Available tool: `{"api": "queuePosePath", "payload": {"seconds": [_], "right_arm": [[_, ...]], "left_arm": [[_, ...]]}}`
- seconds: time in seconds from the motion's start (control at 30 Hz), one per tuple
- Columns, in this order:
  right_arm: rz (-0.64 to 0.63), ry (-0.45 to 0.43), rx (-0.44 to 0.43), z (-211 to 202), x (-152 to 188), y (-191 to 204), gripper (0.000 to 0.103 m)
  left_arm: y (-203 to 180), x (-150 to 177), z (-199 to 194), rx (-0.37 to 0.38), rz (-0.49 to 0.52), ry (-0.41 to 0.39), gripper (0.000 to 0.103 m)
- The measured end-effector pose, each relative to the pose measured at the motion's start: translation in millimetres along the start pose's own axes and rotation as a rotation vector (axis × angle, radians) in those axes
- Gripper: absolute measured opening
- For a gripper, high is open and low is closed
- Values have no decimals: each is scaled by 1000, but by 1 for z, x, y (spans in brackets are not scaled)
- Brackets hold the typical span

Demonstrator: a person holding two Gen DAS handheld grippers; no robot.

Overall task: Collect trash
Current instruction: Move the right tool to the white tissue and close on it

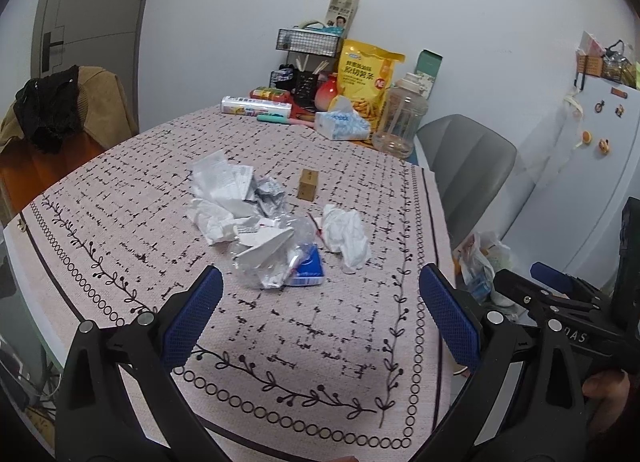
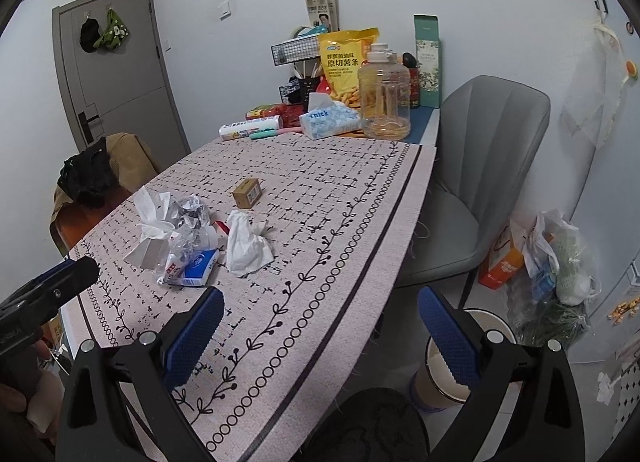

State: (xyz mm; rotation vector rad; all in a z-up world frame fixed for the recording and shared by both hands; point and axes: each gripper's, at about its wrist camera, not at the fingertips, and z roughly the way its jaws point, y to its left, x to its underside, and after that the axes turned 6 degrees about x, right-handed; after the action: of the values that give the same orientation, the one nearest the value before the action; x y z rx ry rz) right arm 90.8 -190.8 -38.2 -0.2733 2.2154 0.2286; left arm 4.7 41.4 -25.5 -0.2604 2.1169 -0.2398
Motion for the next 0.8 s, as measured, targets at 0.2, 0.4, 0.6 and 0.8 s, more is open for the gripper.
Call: {"api": "queuePosePath", "payload": {"seconds": [0.2,0.4,0.6,0.8], "right_arm": [[-20,28,-35,20,-5,16,95],[-44,60,-90,38,-5,34,95],[-76,95,-167,55,-7,55,88],[-90,129,-204,67,-7,62,72]], "left_arm": [[28,4,4,-36,-43,21,97],[59,11,6,-66,-94,48,97],[81,14,12,-65,-134,57,93],[76,8,27,-7,-128,56,83]]}}
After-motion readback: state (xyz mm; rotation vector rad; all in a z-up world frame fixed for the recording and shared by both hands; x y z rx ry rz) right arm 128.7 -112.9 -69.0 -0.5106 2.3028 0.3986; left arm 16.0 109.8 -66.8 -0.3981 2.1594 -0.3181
